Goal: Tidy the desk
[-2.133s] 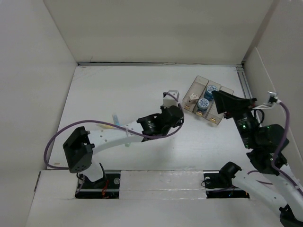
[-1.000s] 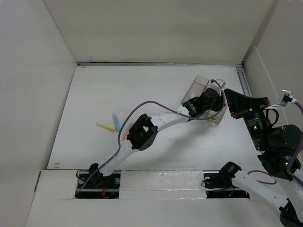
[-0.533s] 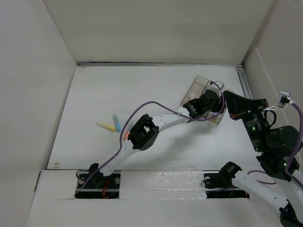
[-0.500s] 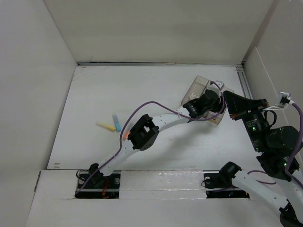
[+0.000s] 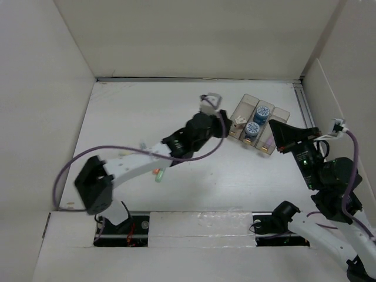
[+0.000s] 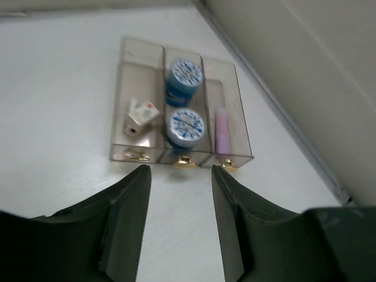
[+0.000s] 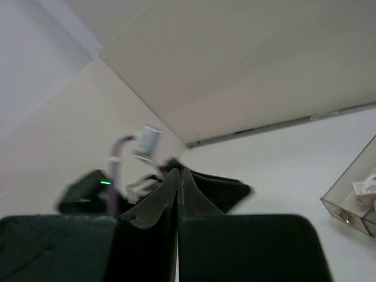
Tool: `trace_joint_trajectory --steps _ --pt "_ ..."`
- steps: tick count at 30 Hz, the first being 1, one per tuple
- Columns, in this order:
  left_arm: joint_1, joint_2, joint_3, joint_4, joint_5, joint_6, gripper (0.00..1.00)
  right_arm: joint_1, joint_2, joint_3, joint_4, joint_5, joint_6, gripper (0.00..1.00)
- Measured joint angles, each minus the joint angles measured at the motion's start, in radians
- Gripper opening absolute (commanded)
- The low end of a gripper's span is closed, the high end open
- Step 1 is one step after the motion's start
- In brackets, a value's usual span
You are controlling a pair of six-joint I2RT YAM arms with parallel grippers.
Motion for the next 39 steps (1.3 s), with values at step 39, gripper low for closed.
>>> trace_joint_trajectory --steps 39 --pt "0.071 -0.605 -0.811 -0.683 -0.375 -0.737 0.44 0.019 0.194 -0.268 0.127 -0.232 0.071 0.24"
